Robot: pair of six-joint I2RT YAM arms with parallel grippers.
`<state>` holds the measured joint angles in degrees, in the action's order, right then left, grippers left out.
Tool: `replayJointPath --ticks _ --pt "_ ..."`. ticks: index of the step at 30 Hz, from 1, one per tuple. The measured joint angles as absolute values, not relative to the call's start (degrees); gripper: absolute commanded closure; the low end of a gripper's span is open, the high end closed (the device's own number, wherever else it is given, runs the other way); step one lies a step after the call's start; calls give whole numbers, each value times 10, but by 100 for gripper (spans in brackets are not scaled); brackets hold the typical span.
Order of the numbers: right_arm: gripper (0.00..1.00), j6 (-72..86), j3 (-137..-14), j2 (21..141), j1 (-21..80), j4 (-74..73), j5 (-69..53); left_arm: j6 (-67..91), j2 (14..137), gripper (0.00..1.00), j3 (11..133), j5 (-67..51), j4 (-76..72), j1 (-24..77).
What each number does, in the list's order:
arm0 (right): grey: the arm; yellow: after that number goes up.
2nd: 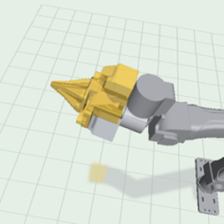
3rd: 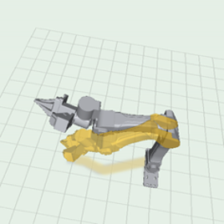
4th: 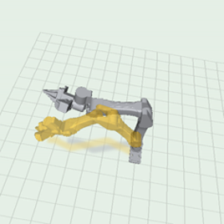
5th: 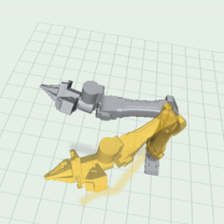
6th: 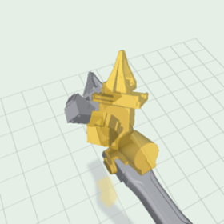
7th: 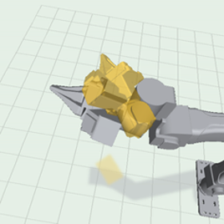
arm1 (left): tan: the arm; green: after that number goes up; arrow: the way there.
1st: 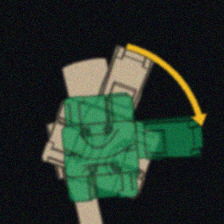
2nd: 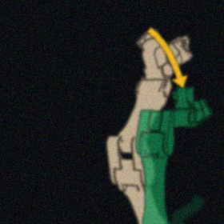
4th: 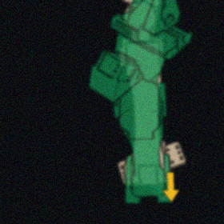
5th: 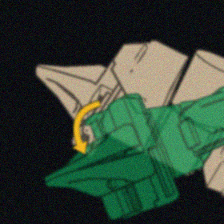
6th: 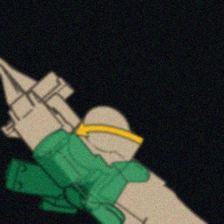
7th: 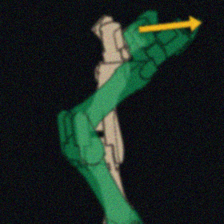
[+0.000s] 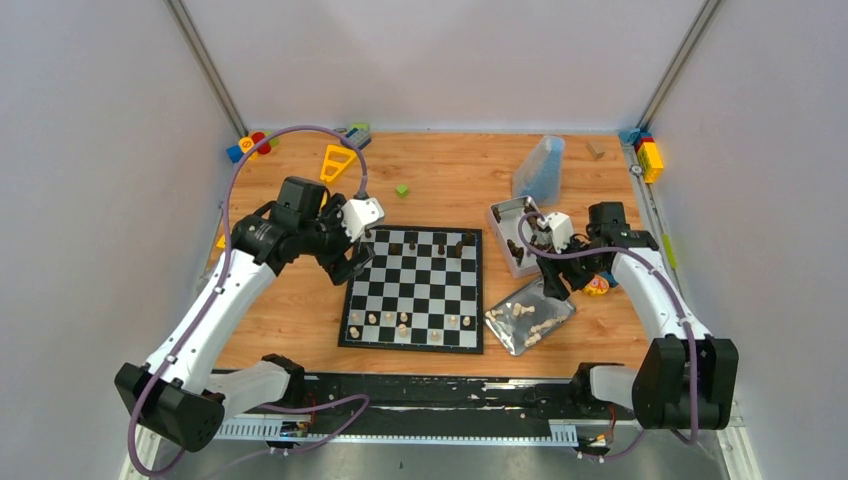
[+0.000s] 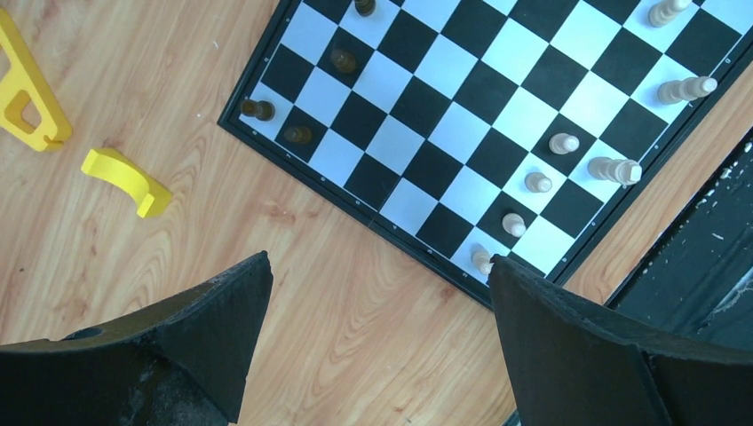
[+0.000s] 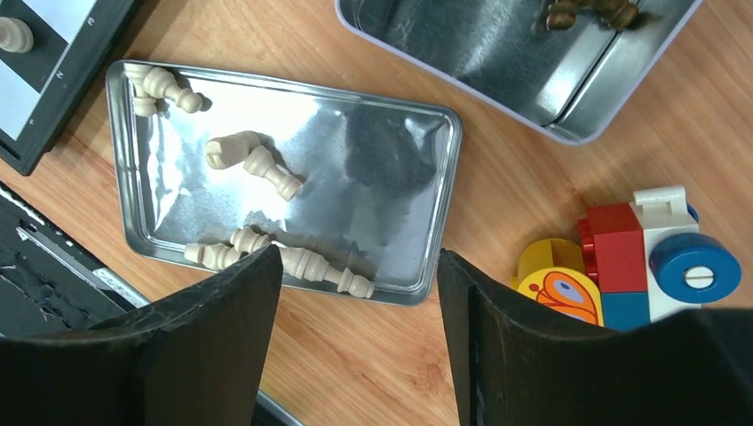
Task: Set up the chess pieces on the board
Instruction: Pick up the chess piece from the storage box.
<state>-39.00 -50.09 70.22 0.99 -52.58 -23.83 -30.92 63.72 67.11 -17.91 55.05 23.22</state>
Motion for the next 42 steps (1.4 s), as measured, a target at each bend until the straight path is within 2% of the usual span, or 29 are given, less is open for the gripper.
replayJointPath --ticks 5,23,37,42 --pt "32 -434 -473 704 -20 -515 -264 -302 628 0 653 -183 525 232" --pt "34 -531 -413 712 7 -469 -302 -298 624 0 610 -201 495 232" --pt "47 -554 -376 750 86 -420 -288 -312 652 0 596 -205 475 232" --pt "57 -556 -374 750 95 -408 -287 -317 670 0 596 -206 472 232"
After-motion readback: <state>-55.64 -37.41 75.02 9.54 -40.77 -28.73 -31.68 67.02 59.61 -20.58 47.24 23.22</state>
